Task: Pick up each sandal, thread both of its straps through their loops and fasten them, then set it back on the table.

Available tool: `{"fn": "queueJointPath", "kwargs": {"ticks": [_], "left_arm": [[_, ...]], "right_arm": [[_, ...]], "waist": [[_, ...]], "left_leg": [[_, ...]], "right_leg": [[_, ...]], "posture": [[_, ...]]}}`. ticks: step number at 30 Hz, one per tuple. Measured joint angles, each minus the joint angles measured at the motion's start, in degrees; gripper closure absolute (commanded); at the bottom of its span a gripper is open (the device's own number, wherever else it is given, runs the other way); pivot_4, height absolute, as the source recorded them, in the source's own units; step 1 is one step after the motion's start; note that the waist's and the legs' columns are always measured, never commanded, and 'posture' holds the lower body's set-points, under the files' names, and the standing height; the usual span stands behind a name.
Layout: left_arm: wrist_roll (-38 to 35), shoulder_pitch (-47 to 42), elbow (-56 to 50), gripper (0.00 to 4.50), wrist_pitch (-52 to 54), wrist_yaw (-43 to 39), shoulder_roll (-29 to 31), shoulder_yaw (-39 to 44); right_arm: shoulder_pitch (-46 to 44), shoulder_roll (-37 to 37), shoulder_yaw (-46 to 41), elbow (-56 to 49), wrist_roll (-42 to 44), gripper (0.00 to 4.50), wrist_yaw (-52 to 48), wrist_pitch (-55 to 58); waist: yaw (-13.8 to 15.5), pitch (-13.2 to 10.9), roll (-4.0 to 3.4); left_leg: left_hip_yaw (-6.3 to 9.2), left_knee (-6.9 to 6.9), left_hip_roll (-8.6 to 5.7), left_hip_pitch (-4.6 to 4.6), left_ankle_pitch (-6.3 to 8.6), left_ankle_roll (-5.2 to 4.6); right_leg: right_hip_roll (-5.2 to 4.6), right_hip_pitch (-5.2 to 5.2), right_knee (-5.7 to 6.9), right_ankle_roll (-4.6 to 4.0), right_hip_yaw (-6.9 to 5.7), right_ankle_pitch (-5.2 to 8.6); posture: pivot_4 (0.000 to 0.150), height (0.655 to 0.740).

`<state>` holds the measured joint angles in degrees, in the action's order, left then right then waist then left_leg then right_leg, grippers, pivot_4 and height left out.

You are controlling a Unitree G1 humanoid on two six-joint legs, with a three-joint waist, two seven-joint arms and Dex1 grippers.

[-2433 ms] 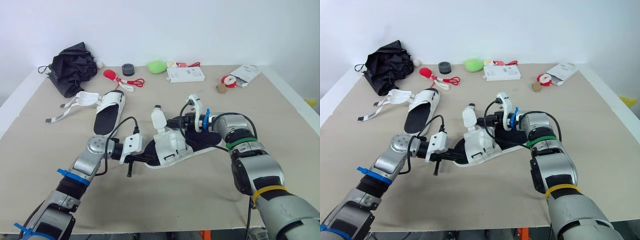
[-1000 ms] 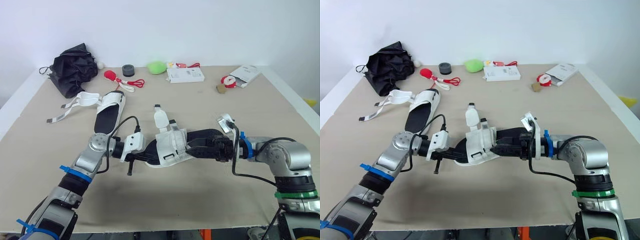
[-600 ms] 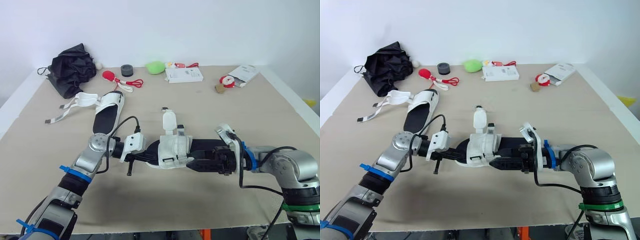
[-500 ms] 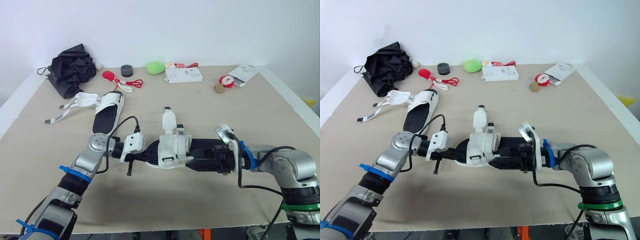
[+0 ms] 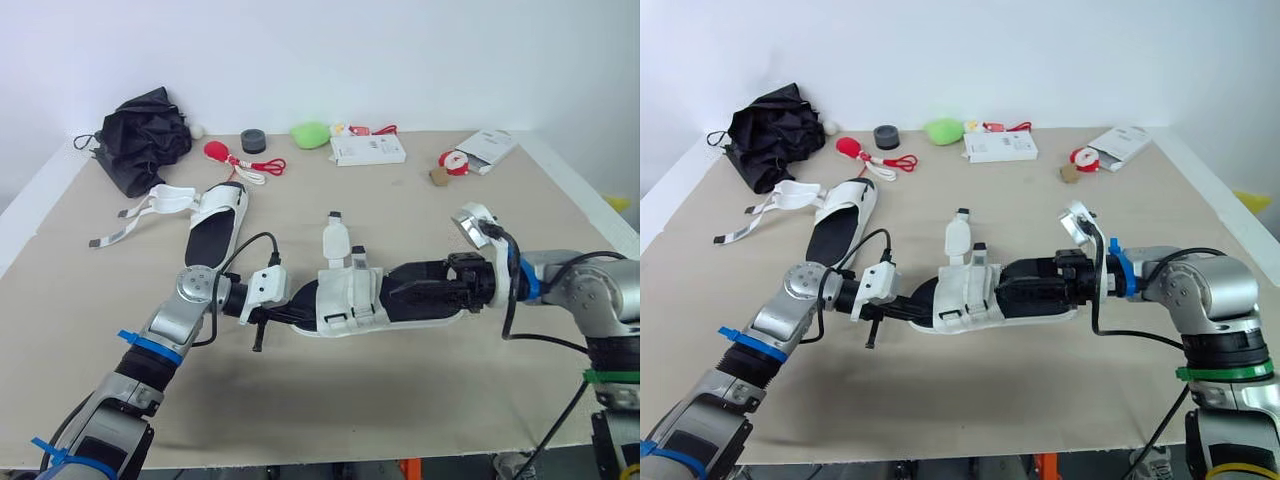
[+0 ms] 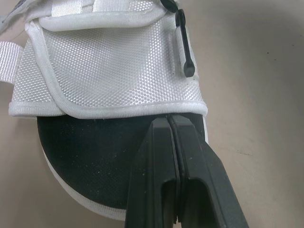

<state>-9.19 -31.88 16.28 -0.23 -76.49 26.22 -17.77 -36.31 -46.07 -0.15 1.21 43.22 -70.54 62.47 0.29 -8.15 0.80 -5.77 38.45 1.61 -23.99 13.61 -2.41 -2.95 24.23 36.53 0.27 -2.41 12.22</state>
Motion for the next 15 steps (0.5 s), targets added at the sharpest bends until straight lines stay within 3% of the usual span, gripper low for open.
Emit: {"fn": "queueJointPath", "kwargs": {"ticks": [10, 15], "left_arm": [[0.06, 0.22, -0.5, 4.5, 0.02, -0.15, -0.24, -0.12], [0.06, 0.76, -1.19, 4.5, 0.14, 0.26, -0.09, 0.06]], "right_arm": [[-17.08, 11.0, 6.41, 28.93, -11.76, 0.05, 1.72, -8.68], [-20.78, 14.49, 9.29, 37.83, -16.85, 0.05, -0.82, -13.25]], "waist": [[0.09, 0.0, -0.01], [0.05, 0.0, -0.01]], "left_leg": [[-0.08, -0.03, 0.01, -0.1, -0.03, -0.04], [-0.08, -0.04, 0.01, -0.1, -0.02, -0.05]], "right_leg": [[0.17, 0.11, 0.01, -0.17, 0.17, -0.1], [0.22, 0.11, 0.02, -0.16, 0.18, -0.1]], "posture": [[0.15, 0.74], [0.15, 0.74]]}}
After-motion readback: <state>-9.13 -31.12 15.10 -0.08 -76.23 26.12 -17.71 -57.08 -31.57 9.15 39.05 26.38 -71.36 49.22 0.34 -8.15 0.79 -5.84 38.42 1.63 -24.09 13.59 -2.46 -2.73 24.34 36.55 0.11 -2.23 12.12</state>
